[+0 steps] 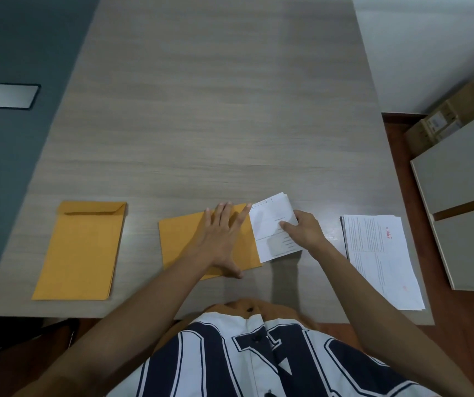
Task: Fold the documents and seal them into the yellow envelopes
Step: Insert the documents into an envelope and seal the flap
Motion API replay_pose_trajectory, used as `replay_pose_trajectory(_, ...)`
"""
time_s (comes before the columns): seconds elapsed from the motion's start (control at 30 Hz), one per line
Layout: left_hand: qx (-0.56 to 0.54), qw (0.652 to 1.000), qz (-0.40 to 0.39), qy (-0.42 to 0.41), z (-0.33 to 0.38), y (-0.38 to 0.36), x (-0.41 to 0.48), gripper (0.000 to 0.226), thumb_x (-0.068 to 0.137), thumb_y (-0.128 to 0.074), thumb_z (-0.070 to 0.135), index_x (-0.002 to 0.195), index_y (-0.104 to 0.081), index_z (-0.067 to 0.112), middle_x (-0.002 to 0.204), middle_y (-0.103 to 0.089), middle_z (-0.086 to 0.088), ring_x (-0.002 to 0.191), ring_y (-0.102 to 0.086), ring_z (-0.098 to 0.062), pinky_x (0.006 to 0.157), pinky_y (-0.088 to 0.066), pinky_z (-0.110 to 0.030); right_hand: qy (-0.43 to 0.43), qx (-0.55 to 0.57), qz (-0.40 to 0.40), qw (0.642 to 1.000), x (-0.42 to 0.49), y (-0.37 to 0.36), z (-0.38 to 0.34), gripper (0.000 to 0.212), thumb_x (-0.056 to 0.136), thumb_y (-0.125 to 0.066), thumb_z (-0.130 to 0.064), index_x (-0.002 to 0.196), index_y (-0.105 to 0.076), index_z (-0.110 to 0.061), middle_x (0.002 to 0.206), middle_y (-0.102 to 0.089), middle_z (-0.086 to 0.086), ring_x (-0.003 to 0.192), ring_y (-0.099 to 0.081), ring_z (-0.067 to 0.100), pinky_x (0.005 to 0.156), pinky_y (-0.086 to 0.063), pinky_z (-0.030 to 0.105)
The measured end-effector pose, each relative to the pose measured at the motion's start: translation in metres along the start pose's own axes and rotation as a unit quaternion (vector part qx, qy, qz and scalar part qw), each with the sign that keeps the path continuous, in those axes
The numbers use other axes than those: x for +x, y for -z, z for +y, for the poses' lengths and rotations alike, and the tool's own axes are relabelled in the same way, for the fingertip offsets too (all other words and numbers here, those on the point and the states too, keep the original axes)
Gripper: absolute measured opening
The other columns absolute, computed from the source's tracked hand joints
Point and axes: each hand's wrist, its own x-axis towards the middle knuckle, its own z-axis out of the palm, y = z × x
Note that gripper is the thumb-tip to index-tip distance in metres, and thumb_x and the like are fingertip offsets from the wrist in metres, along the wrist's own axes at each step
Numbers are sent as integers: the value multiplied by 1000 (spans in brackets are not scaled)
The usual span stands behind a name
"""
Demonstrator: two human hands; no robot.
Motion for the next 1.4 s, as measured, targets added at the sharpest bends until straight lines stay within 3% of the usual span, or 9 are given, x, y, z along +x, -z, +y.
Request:
replay_pose_trajectory(0.3, -23, 1000, 8, -10, 2, 3, 2, 154, 46, -82, 71, 149, 25, 32, 155, -10, -16, 147, -7, -37, 117, -10, -63, -18, 66, -9, 998, -10, -9, 0, 25, 91, -63, -22, 113, -67, -11, 109, -70, 5, 97, -65, 22, 85, -56, 40)
replay_pose_trajectory(0.5, -38, 998, 27, -39, 8, 7, 1, 150, 49, -80, 71, 150, 25, 33, 153, -12, -14, 146, -10, -35, 114, -10, -67, 24, 17, -52, 998, -22, -20, -14, 22, 90, -65, -29, 106, -67, -14, 98, -69, 1, 91, -65, 21, 81, -56, 40)
replay_pose_trajectory(0.63, -31, 998, 33, -43, 3, 7, -3, 151, 48, -80, 69, 150, 26, 33, 153, -12, -15, 146, -10, -36, 113, -11, -69, -5, 63, -23, 998, -19, -7, -16, 13, 91, -61, -18, 92, -70, -9, 89, -71, 3, 78, -68, 16, 62, -56, 31)
replay_pose_trajectory(0.7, -31, 997, 36, -57, 5, 8, -6, 151, 49, -81, 68, 149, 27, 35, 154, -12, -16, 147, -10, -35, 114, -10, -68, -13, 88, -45, 995, -21, -6, -19, 11, 91, -61, -11, 87, -69, -5, 83, -70, 6, 69, -66, 15, 55, -53, 27)
replay_pose_trajectory(0.83, -29, 996, 40, -75, 11, 8, -8, 151, 49, -82, 67, 149, 26, 36, 155, -12, -15, 146, -11, -35, 115, -11, -67, -40, 118, -111, 986, -23, -12, -26, 13, 92, -64, -10, 81, -65, -4, 76, -66, 9, 66, -67, 19, 58, -56, 29)
replay_pose_trajectory(0.93, -29, 996, 39, -74, 9, 6, -10, 150, 50, -82, 67, 150, 26, 35, 155, -13, -15, 146, -12, -35, 115, -12, -65, -47, 123, -141, 981, -23, -10, -28, 12, 92, -65, -11, 90, -65, 1, 82, -70, 14, 73, -71, 24, 60, -59, 30)
replay_pose_trajectory(1.07, -32, 995, 51, -80, 10, 7, -11, 151, 48, -82, 66, 150, 25, 35, 153, -16, -15, 145, -15, -35, 116, -15, -63, -46, 134, -154, 978, -23, -10, -31, 15, 93, -65, -9, 97, -66, 5, 83, -72, 14, 69, -72, 21, 57, -58, 28)
replay_pose_trajectory(1.23, -44, 993, 58, -88, 13, 9, -10, 151, 48, -83, 63, 150, 26, 36, 151, -18, -16, 143, -17, -34, 117, -16, -61, -40, 141, -170, 975, -23, -23, -31, 19, 96, -56, -4, 107, -62, 10, 93, -68, 18, 83, -69, 26, 70, -61, 34)
replay_pose_trajectory(1.4, -33, 994, 67, -81, 7, 5, -9, 152, 48, -81, 68, 149, 28, 35, 154, -14, -15, 146, -13, -34, 117, -14, -60, -37, 159, -188, 968, -24, -19, -29, 19, 95, -59, -7, 110, -66, 3, 99, -72, 14, 87, -71, 23, 72, -61, 32)
